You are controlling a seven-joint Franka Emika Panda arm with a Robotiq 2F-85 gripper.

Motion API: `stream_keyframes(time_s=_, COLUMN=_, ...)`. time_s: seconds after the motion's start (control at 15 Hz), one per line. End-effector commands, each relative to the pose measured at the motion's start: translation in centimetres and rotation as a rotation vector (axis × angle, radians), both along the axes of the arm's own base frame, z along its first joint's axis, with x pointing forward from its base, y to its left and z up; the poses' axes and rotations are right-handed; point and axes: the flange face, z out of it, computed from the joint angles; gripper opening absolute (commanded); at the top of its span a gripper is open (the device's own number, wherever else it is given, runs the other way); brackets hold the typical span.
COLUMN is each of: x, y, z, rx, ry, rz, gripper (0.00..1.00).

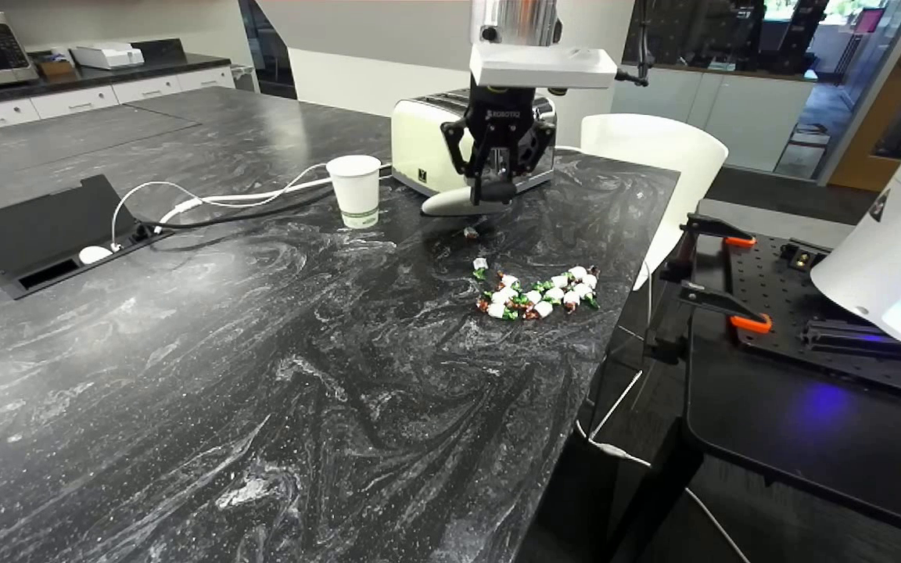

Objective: Sweep the candy forward

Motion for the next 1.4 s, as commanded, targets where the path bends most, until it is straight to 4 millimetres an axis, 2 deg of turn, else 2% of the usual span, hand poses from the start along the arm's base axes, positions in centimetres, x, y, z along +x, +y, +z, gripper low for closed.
stream_keyframes(time_s=0.0, x=1.1, y=-0.1, z=0.6, rx=0.079, ry=0.037, rz=0.048, gripper=0.14)
stream_keyframes(time_s=0.27, x=0.8, y=-0.2, z=0.7, rx=0.105, ry=0.110, rz=0.100, gripper=0.14)
stream_keyframes(time_s=0.53, x=-0.1, y=0.2, z=2.2, rx=0.136, ry=0.151, rz=0.137, gripper=0.14)
stream_keyframes(time_s=0.87, x=-2.2, y=2.6, z=4.3, rx=0.203, ry=0.207, rz=0.193, gripper=0.14)
stream_keyframes(time_s=1.2, x=-5.5, y=5.3, z=4.2, rx=0.291, ry=0.321, rz=0.228, gripper=0.14)
stream_keyframes(time_s=1.33, x=-6.2, y=5.8, z=4.1, rx=0.304, ry=0.302, rz=0.214, gripper=0.14)
